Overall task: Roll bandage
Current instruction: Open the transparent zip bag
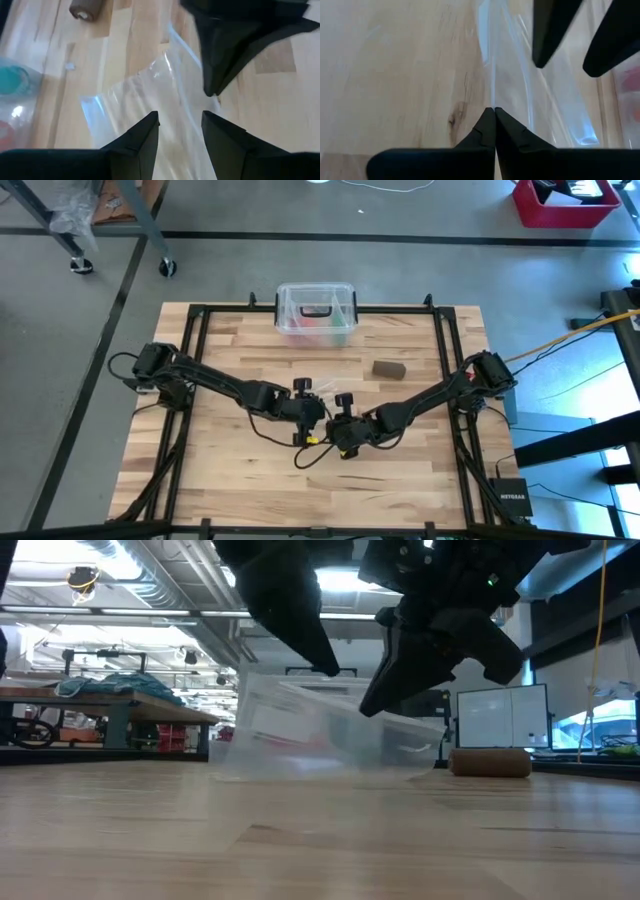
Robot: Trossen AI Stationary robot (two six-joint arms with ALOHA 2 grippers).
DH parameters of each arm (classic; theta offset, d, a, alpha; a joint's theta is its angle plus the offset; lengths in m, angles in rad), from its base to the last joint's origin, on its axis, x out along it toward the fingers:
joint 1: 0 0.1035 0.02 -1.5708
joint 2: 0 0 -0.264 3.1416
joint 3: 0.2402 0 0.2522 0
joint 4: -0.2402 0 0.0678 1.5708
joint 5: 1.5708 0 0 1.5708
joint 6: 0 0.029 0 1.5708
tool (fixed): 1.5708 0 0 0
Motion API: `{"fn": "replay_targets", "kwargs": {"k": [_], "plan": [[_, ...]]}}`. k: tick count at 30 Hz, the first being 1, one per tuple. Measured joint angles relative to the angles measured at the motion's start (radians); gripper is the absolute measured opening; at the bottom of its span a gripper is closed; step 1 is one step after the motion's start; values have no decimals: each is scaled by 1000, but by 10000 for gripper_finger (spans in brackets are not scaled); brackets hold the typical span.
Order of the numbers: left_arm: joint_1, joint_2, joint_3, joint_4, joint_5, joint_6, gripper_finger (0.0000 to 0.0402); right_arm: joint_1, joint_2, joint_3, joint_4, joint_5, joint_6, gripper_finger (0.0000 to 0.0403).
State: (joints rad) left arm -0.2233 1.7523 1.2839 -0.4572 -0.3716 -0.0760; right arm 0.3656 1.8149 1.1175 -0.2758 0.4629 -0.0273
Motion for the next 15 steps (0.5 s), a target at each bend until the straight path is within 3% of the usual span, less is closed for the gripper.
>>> {"fn": "replay_targets", "kwargs": {"k": [8, 15], "plan": [[36, 0, 0, -3, 145, -96, 143, 0, 0, 0, -13, 1, 0, 1], [22, 5, 0, 0, 153, -100, 143, 0, -1, 0, -14, 1, 0, 1]]}}
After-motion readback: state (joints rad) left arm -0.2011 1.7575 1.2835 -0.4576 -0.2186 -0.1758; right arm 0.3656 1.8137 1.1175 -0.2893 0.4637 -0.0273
